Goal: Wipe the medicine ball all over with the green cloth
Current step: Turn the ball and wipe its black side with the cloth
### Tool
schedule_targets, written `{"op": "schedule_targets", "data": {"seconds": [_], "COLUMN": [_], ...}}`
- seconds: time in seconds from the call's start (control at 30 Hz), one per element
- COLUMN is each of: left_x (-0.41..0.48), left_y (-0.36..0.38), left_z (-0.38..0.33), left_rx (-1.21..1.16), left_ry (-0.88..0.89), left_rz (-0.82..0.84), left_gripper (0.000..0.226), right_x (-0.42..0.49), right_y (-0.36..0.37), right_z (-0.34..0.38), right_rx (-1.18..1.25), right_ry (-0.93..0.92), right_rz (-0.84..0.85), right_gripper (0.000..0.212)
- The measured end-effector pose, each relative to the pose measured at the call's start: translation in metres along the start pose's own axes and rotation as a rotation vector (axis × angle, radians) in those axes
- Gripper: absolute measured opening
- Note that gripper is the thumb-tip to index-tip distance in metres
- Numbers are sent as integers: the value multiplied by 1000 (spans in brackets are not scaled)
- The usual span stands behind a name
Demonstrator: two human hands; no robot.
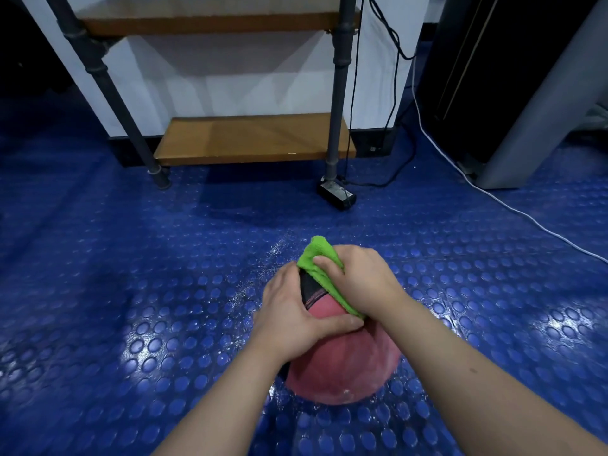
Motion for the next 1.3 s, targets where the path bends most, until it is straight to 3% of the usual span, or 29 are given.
{"op": "schedule_targets", "data": {"seconds": [0.17,0.33,0.43,0.53,0.7,0.87,1.0,1.1,1.23,1.3], "left_x": [3,7,6,3,2,4,4,0,-5,-7], "left_y": [-2,-3,-2,0,1,-3,-3,-3,-3,-4], "left_z": [4,11,4,-2,1,6,8,5,9,14], "left_rx": [-55,-67,-42,-21,-32,-69,-74,-84,-121,-137], "left_ry": [48,33,36,24,-4,8,11,2,-7,-30], "left_rz": [22,55,61,63,48,9,39,45,47,69], "left_gripper": [127,137,141,144,140,137,136,135,129,131], "right_x": [-30,-60,-53,-39,-28,-52,-63,-57,-46,-42], "right_y": [-2,-7,-15,-25,-26,-20,-16,-27,-29,-26], "right_z": [3,0,-7,-17,-25,-6,-4,-28,-82,-90], "right_rx": [187,221,286,289,283,373,366,384,396,493], "right_ry": [-167,-294,-244,-73,57,-141,-278,-125,244,321], "right_rz": [-27,-60,-103,-167,-229,-254,-187,-246,-270,-262], "right_gripper": [47,61,41,14,36,27,39,19,36,41]}}
Point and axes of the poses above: each hand's wrist, its own x-axis towards the middle knuckle, its own y-axis out of the palm, z = x × y, the point moved 8 cm from there along x, towards the middle knuckle, and after that the axes turned 15 degrees about x, right-handed, at the moved point
